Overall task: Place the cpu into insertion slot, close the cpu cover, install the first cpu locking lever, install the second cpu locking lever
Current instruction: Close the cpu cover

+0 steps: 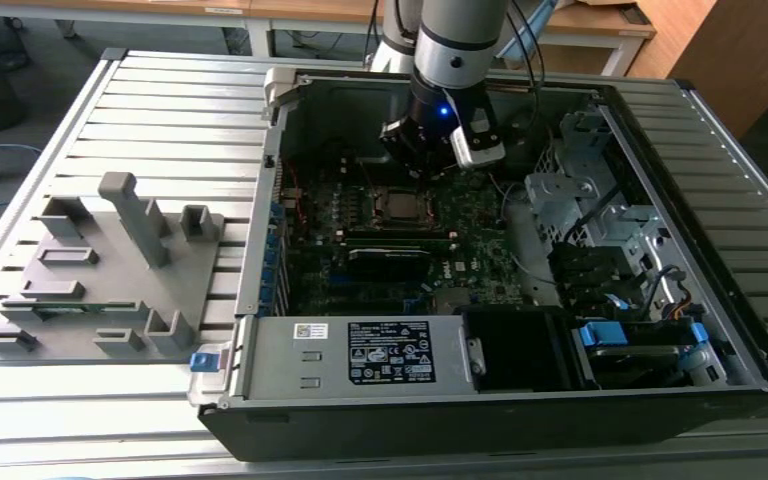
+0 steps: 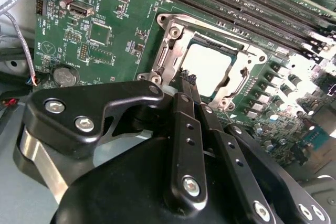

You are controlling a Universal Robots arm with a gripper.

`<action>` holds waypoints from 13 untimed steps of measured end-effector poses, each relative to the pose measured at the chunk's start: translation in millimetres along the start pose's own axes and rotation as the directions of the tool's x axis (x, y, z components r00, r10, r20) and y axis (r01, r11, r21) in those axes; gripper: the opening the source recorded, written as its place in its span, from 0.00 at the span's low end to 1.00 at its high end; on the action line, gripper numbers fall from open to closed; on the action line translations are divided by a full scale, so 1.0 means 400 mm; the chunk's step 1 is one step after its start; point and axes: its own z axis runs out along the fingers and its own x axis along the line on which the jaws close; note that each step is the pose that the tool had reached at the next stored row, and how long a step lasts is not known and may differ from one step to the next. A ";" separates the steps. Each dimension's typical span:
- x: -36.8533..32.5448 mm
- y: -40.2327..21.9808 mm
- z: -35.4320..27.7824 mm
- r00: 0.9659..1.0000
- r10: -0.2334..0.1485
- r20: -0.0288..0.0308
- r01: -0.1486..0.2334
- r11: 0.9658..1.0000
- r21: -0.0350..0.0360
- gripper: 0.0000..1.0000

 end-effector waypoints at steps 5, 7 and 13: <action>0.000 -0.001 0.010 1.000 0.000 0.002 0.000 1.000 0.000 0.11; 0.000 -0.001 0.012 1.000 0.000 0.002 0.000 1.000 0.001 0.11; 0.003 -0.002 0.017 1.000 -0.001 0.008 0.001 1.000 0.000 0.11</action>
